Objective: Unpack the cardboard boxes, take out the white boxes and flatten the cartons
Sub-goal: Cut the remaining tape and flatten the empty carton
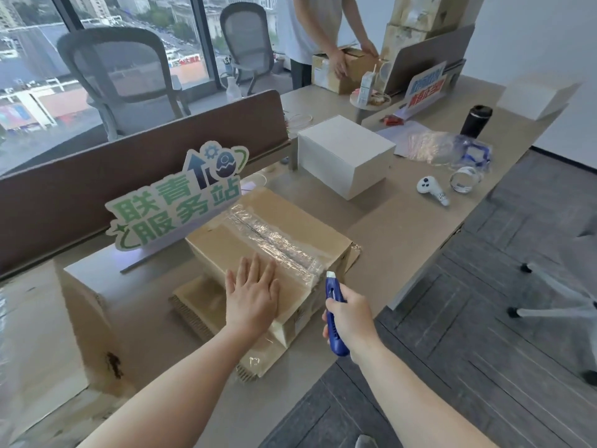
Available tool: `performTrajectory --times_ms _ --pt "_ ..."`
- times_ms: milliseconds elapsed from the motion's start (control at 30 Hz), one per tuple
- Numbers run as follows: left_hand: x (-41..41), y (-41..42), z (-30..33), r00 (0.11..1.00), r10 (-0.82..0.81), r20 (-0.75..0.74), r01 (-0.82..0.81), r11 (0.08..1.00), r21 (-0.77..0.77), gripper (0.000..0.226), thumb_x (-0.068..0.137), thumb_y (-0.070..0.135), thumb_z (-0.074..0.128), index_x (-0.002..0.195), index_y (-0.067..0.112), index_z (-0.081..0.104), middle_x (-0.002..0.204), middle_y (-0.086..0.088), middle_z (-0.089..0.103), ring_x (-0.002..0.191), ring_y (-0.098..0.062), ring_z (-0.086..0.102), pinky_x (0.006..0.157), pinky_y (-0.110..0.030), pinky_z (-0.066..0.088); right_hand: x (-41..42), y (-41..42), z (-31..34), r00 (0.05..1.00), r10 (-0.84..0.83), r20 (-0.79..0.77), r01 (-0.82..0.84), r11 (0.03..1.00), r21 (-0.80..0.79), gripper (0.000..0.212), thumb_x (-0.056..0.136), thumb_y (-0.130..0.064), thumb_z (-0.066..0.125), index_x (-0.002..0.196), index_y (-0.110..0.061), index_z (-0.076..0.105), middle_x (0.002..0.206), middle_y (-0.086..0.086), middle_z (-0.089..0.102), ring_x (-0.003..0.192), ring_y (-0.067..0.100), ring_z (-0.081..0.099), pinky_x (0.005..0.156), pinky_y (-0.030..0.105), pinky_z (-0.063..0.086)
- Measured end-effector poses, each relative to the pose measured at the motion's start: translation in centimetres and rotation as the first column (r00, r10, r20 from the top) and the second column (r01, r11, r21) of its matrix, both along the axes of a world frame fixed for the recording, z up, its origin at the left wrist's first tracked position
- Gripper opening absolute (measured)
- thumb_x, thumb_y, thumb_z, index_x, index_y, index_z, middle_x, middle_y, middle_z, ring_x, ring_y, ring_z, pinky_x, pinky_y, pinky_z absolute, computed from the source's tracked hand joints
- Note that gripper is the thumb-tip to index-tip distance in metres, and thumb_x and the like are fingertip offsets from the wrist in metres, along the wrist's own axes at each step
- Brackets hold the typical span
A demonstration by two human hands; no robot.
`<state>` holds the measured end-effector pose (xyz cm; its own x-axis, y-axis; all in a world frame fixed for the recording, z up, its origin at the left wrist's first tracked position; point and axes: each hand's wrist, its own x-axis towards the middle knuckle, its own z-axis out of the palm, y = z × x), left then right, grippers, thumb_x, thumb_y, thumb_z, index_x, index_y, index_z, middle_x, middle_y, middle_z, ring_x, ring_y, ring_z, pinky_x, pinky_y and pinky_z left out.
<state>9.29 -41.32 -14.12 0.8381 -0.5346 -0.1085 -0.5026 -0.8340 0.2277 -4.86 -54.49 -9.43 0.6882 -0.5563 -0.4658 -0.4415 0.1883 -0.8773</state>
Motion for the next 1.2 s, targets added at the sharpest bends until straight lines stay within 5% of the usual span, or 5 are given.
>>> performTrajectory --times_ms 533,767,967,1067,1200 --pt "0.0 -0.3 0.2 1.0 0.001 -0.028 -0.001 1.0 -0.009 0.056 0.102 0.044 0.007 0.157 0.035 0.002 0.165 0.002 -0.01 0.15 -0.023 -0.017 0.121 -0.049 -0.011 -2.0 4.0 0.3 0.988 0.149 -0.033 -0.146 0.987 0.07 0.021 0.095 -0.003 0.047 0.111 -0.002 0.061 0.069 0.015 0.056 0.049 0.025 0.049 0.049 0.03 0.046" --pt "0.3 1.1 0.2 0.998 -0.06 -0.018 0.059 0.998 -0.006 0.056 0.101 0.049 0.008 0.156 0.04 0.005 0.165 0.006 -0.006 0.151 -0.02 -0.015 0.121 -0.047 -0.011 -2.5 -3.4 1.3 0.993 -0.115 0.007 0.115 0.993 -0.025 0.026 0.096 -0.006 0.045 0.106 -0.022 0.064 0.076 0.018 0.063 0.052 0.027 0.057 0.047 0.031 0.045" --pt "0.5 2.4 0.4 0.989 -0.115 0.09 0.113 0.993 0.024 0.069 0.089 0.062 0.002 0.153 0.044 0.022 0.163 0.01 0.018 0.151 -0.019 0.008 0.121 -0.043 0.003 3.5 -13.8 -2.3 0.99 -0.111 -0.088 0.088 0.969 -0.23 0.024 0.091 -0.012 0.047 0.108 -0.025 0.057 0.089 0.007 0.072 0.081 0.026 0.068 0.078 0.045 0.054" --pt "2.2 0.8 1.6 0.993 -0.01 0.119 0.012 1.0 -0.013 0.069 0.088 0.062 0.008 0.143 0.04 0.044 0.15 0.01 0.04 0.138 -0.019 0.033 0.113 -0.04 0.022 7.2 -19.0 -4.9 0.984 -0.026 -0.179 -0.032 0.949 -0.312 0.018 0.091 -0.016 0.052 0.108 -0.019 0.056 0.094 0.005 0.069 0.088 0.027 0.064 0.083 0.042 0.051" --pt "6.3 -2.8 2.5 0.962 0.256 0.1 -0.25 0.966 -0.07 0.051 0.098 0.053 0.028 0.143 0.034 0.042 0.156 0.001 0.034 0.144 -0.024 0.026 0.117 -0.043 0.015 11.7 -25.1 -7.6 0.945 0.111 -0.309 -0.233 0.889 -0.394 0.016 0.09 -0.015 0.056 0.105 -0.02 0.057 0.094 0.002 0.065 0.086 0.026 0.062 0.071 0.034 0.046"
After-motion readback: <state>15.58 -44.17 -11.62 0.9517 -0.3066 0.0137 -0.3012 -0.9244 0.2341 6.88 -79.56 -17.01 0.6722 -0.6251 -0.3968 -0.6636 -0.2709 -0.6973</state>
